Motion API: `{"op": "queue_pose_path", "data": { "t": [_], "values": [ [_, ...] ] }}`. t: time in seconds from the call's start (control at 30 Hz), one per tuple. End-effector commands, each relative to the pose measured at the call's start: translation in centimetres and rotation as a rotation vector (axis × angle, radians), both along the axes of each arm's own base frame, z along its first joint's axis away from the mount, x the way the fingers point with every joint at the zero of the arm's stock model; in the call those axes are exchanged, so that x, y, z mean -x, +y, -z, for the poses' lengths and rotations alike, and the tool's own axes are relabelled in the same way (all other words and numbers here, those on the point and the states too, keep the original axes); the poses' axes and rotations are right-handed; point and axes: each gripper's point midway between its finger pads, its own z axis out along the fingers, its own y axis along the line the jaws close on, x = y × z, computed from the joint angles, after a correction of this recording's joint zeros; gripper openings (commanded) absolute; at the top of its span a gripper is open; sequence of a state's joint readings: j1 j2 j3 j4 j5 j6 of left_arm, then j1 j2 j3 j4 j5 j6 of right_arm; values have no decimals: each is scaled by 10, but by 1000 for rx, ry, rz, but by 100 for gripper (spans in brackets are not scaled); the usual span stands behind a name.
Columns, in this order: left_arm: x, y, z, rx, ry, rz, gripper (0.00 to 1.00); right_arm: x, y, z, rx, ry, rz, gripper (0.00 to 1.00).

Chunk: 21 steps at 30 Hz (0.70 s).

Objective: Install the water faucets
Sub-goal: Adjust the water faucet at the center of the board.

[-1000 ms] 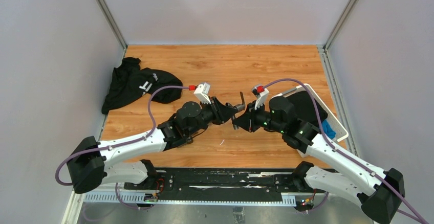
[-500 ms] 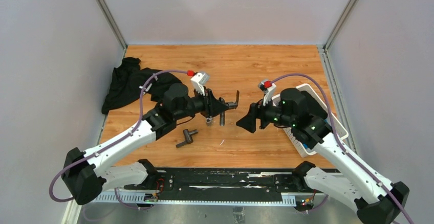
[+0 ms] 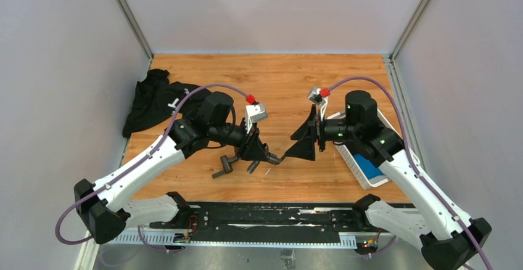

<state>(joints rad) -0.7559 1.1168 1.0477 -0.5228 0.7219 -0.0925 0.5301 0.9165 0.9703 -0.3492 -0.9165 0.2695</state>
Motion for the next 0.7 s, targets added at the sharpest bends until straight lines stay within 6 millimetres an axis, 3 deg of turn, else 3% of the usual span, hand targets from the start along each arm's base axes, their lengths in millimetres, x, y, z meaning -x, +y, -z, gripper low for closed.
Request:
{"op": "queue_pose_path", "data": {
  "t": [0.0, 0.2, 0.43, 0.67],
  "values": [
    [15, 5, -11, -1, -29, 116, 0, 32, 18, 8, 25, 23, -201, 85],
    [20, 6, -7, -28, -8, 167, 0, 54, 38, 26, 118, 10, -324, 83],
    [25, 4, -10, -13, 10, 198, 0, 59, 55, 42, 177, 10, -361, 71],
    [29, 3, -15, 7, 18, 226, 0, 62, 68, 56, 200, 19, -390, 66]
  ]
}}
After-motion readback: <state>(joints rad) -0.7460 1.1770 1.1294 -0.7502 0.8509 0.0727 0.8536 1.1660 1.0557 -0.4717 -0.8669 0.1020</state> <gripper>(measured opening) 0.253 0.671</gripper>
